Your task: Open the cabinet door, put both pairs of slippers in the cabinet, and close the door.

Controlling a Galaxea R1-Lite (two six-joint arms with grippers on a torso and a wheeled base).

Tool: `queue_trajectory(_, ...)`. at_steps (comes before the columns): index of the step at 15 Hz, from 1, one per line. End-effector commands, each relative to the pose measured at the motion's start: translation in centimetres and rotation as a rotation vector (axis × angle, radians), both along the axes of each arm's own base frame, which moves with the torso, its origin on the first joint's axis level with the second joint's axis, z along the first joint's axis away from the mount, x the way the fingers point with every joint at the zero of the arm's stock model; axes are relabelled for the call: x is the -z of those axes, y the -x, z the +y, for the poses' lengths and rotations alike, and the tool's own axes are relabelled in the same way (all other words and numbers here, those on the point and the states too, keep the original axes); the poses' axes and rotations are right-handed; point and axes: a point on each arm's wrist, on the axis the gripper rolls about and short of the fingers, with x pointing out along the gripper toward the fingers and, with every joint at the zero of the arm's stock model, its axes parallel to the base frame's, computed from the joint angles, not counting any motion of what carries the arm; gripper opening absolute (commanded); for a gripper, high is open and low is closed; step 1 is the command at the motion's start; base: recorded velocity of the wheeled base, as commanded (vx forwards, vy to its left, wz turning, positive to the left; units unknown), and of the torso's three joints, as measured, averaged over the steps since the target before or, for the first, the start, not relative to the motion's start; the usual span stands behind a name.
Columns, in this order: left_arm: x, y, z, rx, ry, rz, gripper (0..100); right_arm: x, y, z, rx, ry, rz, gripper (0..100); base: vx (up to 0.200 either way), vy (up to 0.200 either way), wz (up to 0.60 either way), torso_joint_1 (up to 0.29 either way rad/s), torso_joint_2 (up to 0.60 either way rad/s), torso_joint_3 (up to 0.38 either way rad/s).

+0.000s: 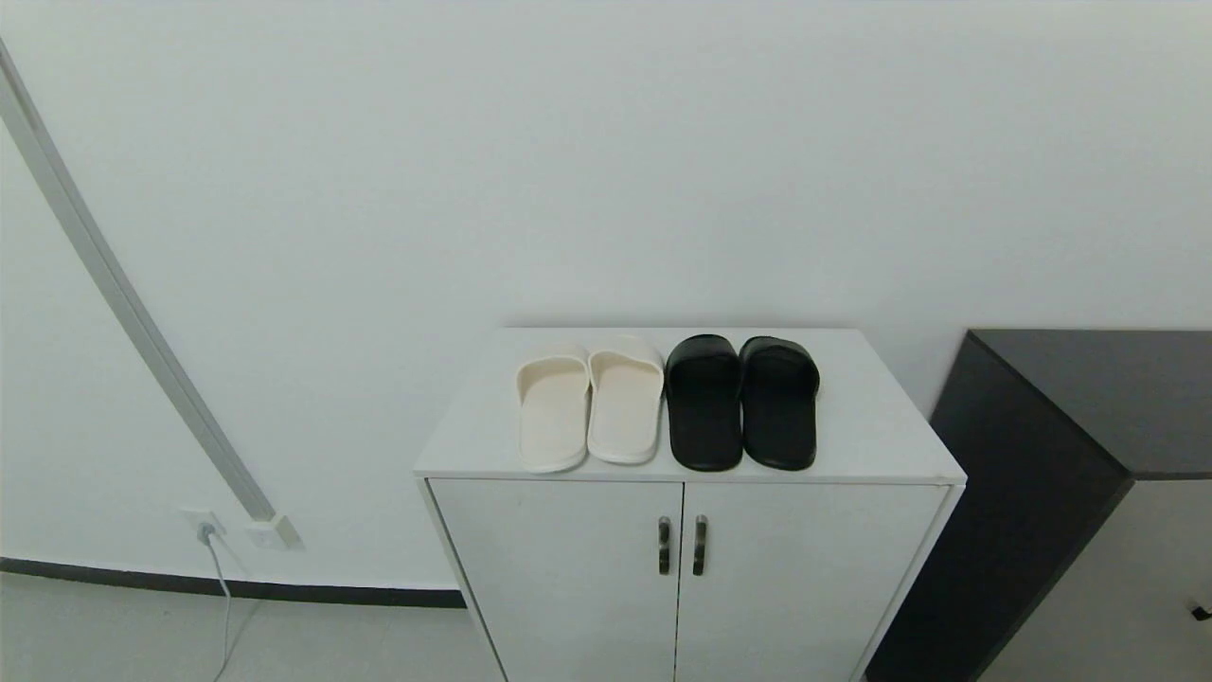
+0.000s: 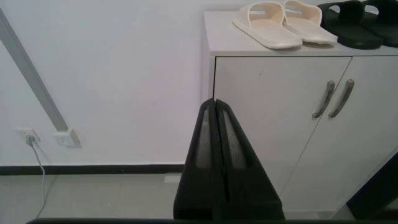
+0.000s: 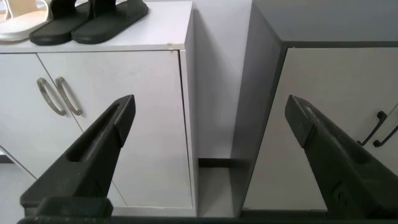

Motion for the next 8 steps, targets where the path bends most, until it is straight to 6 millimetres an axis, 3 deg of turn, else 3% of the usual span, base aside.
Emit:
queue_trajectory(1,0.0,-0.01,0.0,0.0,0.0,0.001,0,0.01,-0.01,0.02,-0.009,0.003,0.002,100,0.0,0.0,0.0,0.0,0.0,0.0)
queue_trajectory(8,0.0,-0.01,0.0,0.0,0.0,0.001,0,-0.08,0.01,0.02,-0.009,0.025,-0.005,100,0.0,0.0,0.0,0.0,0.0,0.0)
